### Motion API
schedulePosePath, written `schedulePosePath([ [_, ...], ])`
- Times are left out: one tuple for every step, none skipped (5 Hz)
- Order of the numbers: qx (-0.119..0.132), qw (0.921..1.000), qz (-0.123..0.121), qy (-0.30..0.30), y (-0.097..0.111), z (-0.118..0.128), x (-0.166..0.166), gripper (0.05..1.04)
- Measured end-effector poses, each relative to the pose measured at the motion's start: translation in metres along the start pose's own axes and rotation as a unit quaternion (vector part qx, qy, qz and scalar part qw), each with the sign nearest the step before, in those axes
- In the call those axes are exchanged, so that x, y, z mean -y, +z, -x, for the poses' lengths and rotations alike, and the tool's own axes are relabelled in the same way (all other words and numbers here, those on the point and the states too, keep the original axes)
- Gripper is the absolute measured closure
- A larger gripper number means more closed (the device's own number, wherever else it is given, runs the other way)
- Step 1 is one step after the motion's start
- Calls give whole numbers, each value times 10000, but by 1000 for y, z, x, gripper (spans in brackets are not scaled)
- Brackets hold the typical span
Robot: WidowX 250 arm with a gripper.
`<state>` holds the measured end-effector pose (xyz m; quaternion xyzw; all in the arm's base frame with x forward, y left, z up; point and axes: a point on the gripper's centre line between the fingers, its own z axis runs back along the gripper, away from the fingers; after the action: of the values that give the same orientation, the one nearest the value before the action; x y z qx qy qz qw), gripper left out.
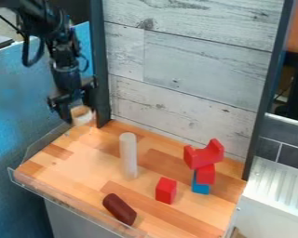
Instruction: Put the ring in the cylinder
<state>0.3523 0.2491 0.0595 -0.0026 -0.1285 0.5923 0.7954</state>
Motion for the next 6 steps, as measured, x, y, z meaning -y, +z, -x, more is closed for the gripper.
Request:
schedulePosePath([
  [-247, 9990, -69, -362, 12, 21, 14, 303],
  [-402, 9965, -222, -698, 13, 43, 28, 303],
  [-399, 9935, -276, -1033, 10, 65, 40, 303],
  [-317, 9918, -247, -1214, 13, 78, 44, 303],
  [-365, 9909, -313, -1255, 7, 85, 40, 303],
  [-361, 9905, -345, -1283, 1, 90, 38, 303],
])
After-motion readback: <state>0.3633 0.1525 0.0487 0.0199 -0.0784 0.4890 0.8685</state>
